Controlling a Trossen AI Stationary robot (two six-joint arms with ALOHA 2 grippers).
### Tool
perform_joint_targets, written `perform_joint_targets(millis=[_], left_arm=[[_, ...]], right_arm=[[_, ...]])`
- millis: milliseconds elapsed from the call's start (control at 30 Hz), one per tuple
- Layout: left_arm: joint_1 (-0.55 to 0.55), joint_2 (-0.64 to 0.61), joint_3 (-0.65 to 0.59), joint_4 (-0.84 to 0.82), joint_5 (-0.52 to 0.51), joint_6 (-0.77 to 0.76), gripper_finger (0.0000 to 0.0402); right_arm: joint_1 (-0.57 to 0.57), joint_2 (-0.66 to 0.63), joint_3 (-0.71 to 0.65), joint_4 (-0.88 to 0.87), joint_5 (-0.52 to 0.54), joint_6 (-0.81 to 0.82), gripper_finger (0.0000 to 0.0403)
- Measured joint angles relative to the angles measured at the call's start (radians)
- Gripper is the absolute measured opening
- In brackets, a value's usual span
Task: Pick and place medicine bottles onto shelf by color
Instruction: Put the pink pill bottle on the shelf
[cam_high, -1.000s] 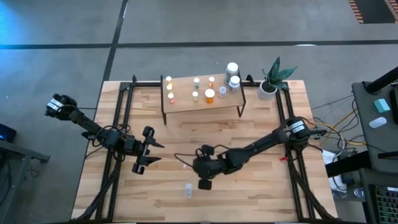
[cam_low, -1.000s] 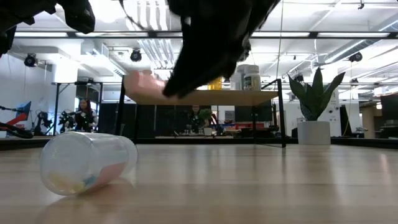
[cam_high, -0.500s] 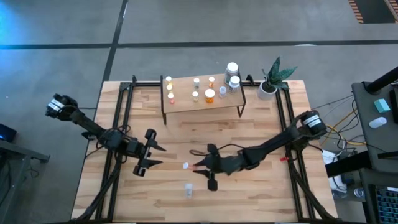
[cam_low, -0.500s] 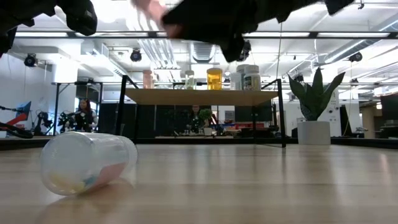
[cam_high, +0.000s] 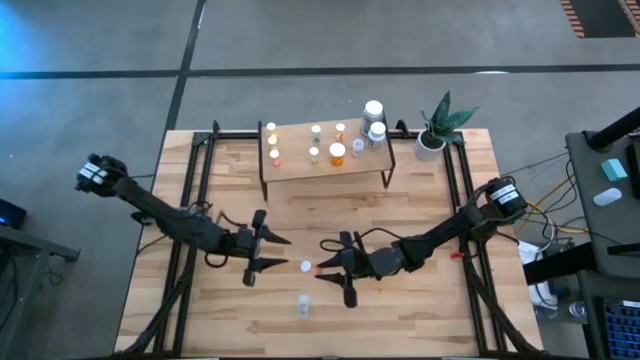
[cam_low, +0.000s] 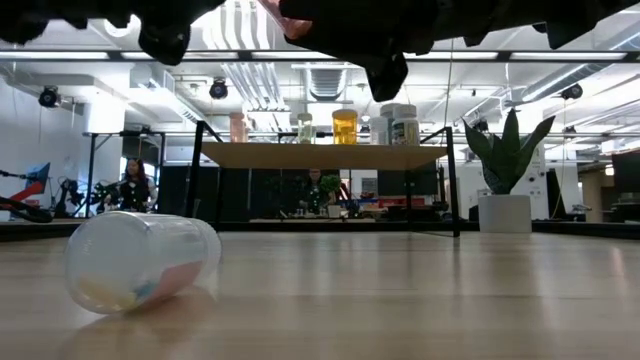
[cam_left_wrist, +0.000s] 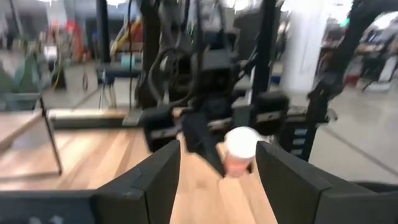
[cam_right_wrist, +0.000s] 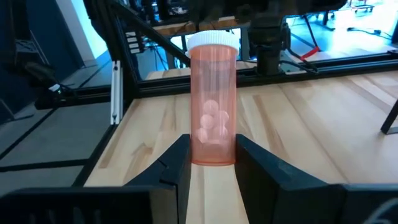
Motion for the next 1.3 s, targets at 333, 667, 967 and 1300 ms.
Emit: perform_joint_targets(millis=[333,667,967,1300], left_arm=[[0.016,-0.049,0.146,-0.351,-0.003,-0.057,0.0195],[0.077,-0.078,0.174,-0.507,0.026,-0.085,0.0229],[0.092,-0.061,0.241,-0.601,0.101,-0.112,0.0269],[0.093,-0.058,0.323,-0.739,0.129,-0.136,0.0270]], right_arm=[[0.001,0.000,0.001,-0.011,0.001,-0.005,0.0096],[0.001,0.001,0.001,-0.011,0.000,-0.014,0.0096],[0.001,0.001,0.001,-0.011,0.001,-0.015,0.0096],[0.000,0.001,0.002,-0.011,0.002,-0.016,0.0096]])
